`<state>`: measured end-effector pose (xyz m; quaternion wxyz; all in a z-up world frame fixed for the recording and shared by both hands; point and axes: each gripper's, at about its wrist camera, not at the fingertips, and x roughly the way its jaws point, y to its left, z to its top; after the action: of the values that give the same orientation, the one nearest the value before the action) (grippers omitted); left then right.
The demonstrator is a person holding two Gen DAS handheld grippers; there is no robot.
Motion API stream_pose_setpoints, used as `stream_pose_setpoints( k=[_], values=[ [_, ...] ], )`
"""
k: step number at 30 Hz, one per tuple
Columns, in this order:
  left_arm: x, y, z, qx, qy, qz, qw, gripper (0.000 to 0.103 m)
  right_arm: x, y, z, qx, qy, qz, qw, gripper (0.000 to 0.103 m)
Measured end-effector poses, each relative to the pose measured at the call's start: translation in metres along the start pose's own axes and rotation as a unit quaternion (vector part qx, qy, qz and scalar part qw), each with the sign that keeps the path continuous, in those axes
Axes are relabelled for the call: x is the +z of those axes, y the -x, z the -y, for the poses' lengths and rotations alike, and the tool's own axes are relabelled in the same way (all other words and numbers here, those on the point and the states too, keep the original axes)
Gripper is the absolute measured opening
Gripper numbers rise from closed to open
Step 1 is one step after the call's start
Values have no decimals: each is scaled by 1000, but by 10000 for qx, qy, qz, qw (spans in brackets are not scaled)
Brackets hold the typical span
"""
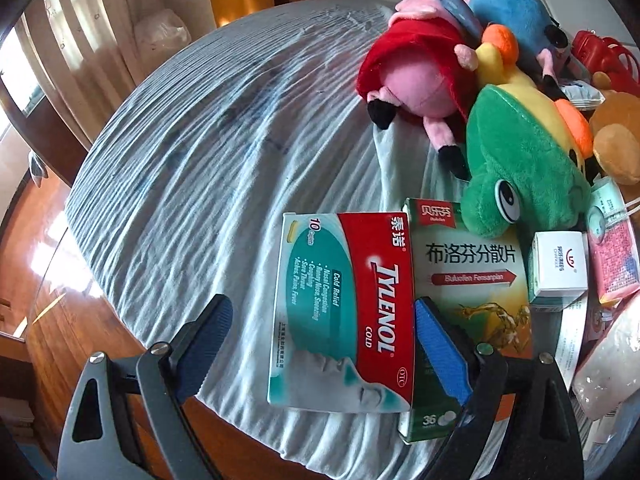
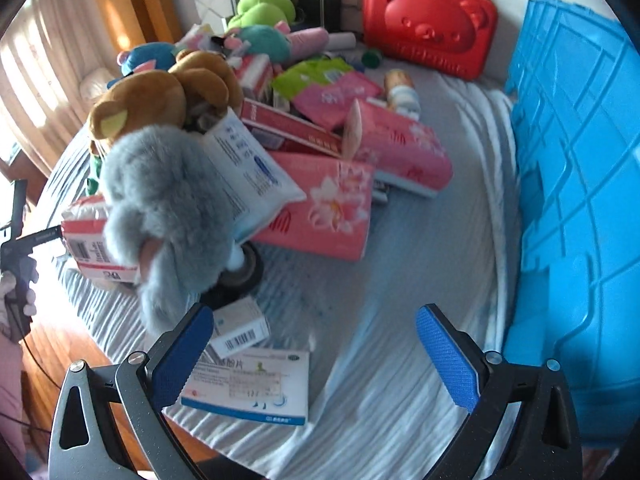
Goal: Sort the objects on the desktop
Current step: 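Move both tools back from the crate to the heap, then grasp the red-and-teal Tylenol box with the left tool while the right tool grasps a small white medicine box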
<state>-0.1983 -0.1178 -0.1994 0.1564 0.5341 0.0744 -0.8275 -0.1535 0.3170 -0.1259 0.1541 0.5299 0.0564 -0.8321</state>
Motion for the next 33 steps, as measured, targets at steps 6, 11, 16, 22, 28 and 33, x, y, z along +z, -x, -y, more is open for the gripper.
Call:
stream_pose_setpoints(
  k=[6, 11, 16, 22, 28, 33],
  values=[
    [-6, -14, -10, 172, -105, -260, 9995, 93, -7, -8, -4, 41, -28, -125, 9999, 103],
    [-7, -18, -18, -225, 150, -334, 9991, 92, -8, -22, -16, 60, 103, -304, 9995, 103],
    [-11, -7, -10, -101, 70, -228, 9997, 73, -15, -43, -36, 386, 432, -602, 9965, 103],
    [-19, 14, -5, 3, 161, 78, 9998, 73, -23, -67, -52, 617, 791, -782, 9919, 87],
    [-20, 62, 5, 84, 234, 601, 9979, 73, -27, -79, -54, 721, 901, -636, 9913, 65],
    [-10, 99, 21, 85, 208, 1009, 9946, 73, -24, -60, -47, 728, 832, -402, 9931, 64]
  ],
)
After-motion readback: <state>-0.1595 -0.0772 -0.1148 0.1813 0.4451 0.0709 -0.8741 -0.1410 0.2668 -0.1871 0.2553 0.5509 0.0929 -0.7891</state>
